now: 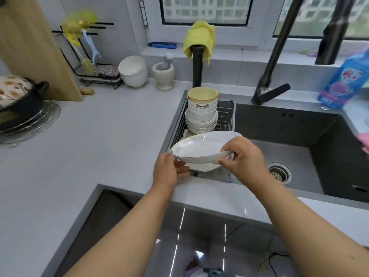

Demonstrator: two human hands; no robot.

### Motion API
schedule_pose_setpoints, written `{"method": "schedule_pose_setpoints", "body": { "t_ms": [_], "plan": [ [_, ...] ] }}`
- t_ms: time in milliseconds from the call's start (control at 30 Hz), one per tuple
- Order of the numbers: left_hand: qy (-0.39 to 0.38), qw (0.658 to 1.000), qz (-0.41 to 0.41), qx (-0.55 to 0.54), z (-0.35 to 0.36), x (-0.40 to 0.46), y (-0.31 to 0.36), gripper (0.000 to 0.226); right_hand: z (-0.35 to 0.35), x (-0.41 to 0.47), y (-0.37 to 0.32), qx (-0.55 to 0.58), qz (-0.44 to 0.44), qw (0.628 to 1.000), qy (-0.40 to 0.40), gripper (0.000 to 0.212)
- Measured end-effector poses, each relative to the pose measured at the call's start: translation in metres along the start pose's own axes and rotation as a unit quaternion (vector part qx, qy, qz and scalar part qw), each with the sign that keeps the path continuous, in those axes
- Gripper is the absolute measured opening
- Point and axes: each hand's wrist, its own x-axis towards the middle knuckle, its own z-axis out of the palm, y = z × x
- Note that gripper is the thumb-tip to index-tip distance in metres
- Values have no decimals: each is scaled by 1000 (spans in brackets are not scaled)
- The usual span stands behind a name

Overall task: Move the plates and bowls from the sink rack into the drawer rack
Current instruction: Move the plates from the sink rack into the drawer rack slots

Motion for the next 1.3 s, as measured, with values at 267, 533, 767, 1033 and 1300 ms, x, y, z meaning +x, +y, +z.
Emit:
{"method": "schedule_pose_setpoints", "body": {
  "t_ms": [267, 533, 767, 1033, 1300],
  "plan": [
    [12, 981, -96, -171, -10, -94, -7, 36, -42, -66, -40, 52, -82, 995, -36, 26],
    [130, 967, -53, -212, -46, -215, -39, 21, -53, -126, -77, 127, 23, 991, -29, 22],
    [254, 936, -29, -244, -115, -305, -66, 24, -34, -175, -163, 480, 310, 761, -307, 27],
    [359, 901, -27, -241, -204, -390, -125, 19, 15, -238, -255, 483, 268, 724, -414, 20],
    [466, 860, -91, -187, -310, -509, -204, 11, 62, -338, -366, 394, 209, 709, -546, 20]
  ]
}}
